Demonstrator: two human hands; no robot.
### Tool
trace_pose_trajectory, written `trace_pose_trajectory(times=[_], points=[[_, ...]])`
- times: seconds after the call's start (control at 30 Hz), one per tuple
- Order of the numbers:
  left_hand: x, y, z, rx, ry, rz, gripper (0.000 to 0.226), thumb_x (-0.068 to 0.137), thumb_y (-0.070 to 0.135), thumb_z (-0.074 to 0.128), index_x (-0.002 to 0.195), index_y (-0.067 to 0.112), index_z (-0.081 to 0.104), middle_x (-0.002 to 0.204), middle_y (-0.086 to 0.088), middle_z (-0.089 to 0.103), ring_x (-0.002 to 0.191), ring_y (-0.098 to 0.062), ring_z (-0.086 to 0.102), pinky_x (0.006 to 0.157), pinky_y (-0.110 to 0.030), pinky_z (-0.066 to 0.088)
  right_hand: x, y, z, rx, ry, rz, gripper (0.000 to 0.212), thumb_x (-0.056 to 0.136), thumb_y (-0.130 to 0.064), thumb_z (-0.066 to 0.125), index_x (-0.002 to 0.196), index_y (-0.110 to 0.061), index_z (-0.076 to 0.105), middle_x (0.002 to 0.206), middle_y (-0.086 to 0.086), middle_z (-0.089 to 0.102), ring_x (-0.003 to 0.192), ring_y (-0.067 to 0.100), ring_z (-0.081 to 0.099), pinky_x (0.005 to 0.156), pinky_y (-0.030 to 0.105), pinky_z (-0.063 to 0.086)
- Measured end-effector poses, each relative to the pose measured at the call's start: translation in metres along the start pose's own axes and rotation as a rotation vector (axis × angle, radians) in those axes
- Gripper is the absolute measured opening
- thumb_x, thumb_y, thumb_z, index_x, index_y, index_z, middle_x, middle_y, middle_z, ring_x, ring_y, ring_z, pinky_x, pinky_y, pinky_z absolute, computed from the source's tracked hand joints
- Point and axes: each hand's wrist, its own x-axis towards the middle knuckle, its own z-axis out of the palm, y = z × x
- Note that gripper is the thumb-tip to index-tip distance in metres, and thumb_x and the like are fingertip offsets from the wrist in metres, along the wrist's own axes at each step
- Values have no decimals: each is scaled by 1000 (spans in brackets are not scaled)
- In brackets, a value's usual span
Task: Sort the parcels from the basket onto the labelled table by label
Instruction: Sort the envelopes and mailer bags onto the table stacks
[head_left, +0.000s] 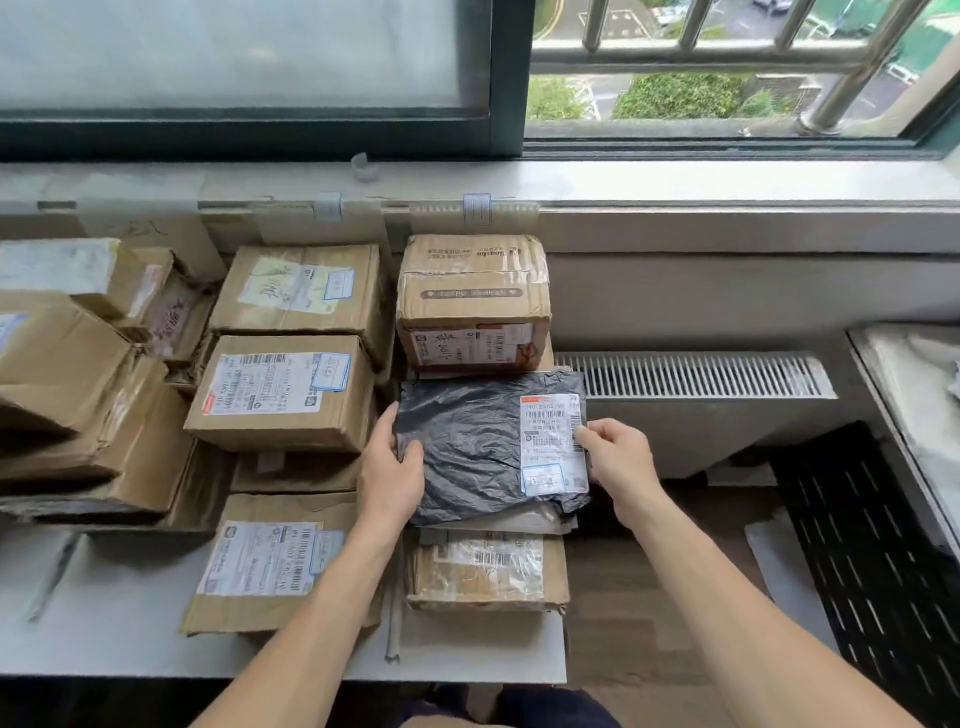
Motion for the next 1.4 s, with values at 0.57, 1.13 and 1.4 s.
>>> trace_pose_trajectory(times=[0.57,1.13,1.4], points=[[-11,-5,-24,-29,-101,89,55,99,18,63,152,16,47,151,-3,53,138,-17,49,115,-33,38,-50,0,-9,-277,77,-97,31,94,-27,66,123,-20,63,101,-3,67,95,20,67,94,47,56],[-106,-76,-96,-187,-119,243,30,100,8,60,130,14,65,121,5,65,115,-10,62,86,-7,44,-213,39,44,-188,126,-232,19,97,-19,59,115,-22,64,91,-1,66,76,12,61,66,26,46],[-205,-167,-171,-332,-1,38,24,100,9,62,122,17,68,117,2,70,109,-13,69,97,-38,58,-300,100,104,-69,-65,-281,17,97,-15,61,111,-21,68,90,0,68,71,12,63,61,19,50]])
